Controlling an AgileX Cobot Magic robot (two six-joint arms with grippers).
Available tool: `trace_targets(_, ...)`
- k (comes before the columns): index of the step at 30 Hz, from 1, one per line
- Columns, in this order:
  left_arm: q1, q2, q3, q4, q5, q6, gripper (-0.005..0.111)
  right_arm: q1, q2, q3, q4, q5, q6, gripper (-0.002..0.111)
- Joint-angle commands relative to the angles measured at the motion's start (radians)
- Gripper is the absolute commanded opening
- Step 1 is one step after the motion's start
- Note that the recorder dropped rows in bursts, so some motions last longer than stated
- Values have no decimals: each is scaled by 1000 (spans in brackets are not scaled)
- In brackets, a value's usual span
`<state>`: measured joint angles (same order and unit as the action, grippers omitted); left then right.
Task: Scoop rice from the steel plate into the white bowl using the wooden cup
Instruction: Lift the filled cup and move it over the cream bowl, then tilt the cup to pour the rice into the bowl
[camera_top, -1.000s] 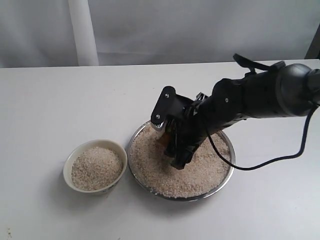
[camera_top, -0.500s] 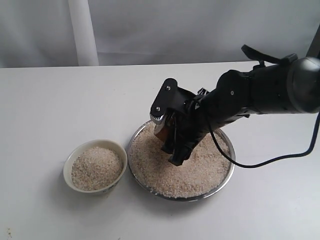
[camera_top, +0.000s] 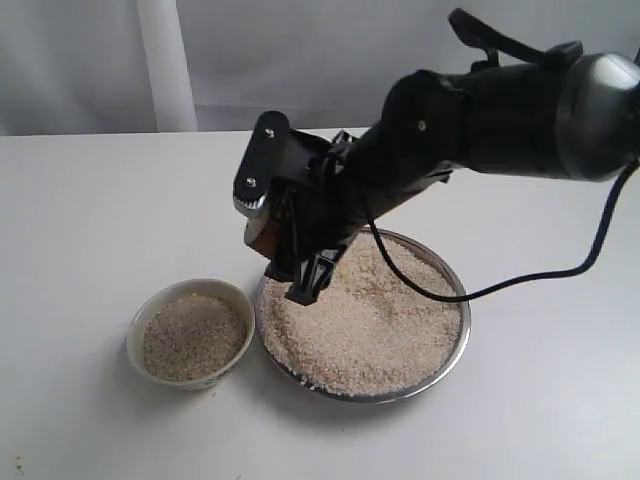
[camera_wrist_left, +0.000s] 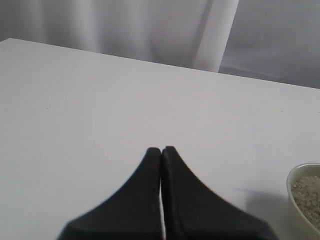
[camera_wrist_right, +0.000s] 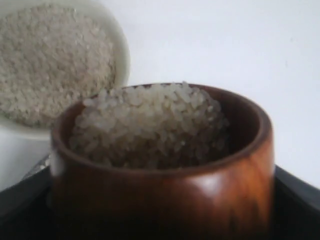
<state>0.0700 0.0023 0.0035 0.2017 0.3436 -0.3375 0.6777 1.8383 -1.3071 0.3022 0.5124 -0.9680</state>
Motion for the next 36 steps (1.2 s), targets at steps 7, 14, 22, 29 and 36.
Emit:
trace_targets(7,0,-2,-4,-5,-6,-2,0,117,168,-293,-146,207,-5,0)
trace_targets(14,0,-2,-4,-5,-6,-2,0,187,282,-399,-335,277,-5,0)
trace_targets(22,0,-2,-4,-5,-6,-2,0,201,282,-399,-481,318,-5,0)
trace_targets(29,0,-2,-4,-5,-6,-2,0,213,284,-399,-549,318,-5,0)
trace_targets(36,0,-2,-4,-5,-6,-2,0,244,286,-399,-659,319,-5,0)
